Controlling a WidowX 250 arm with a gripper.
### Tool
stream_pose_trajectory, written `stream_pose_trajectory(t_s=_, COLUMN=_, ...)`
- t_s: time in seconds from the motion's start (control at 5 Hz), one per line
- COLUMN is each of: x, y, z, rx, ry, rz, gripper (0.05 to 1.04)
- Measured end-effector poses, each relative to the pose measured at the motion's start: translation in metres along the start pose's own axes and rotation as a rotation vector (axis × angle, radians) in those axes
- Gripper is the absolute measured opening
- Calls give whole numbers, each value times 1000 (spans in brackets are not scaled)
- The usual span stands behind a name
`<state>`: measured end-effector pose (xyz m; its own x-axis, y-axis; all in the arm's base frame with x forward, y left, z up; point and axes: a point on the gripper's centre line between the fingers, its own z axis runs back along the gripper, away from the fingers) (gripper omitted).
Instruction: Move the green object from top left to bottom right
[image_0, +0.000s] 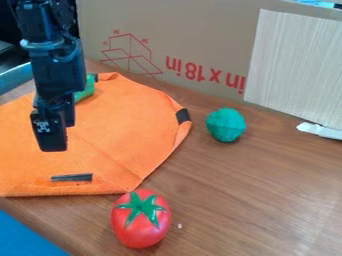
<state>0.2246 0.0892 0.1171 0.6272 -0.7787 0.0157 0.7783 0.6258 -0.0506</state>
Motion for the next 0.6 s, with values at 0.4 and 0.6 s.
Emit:
stream_pose_trajectory(t_s=0.4, x=-20, y=17, z=-13, rx=-32, ry=-1, rz=101, gripper=1000)
stream_pose_trajectory(t_s=0.6, x=-23, y=43, z=-17, rx=0, ry=-24, rz=175, gripper=1000)
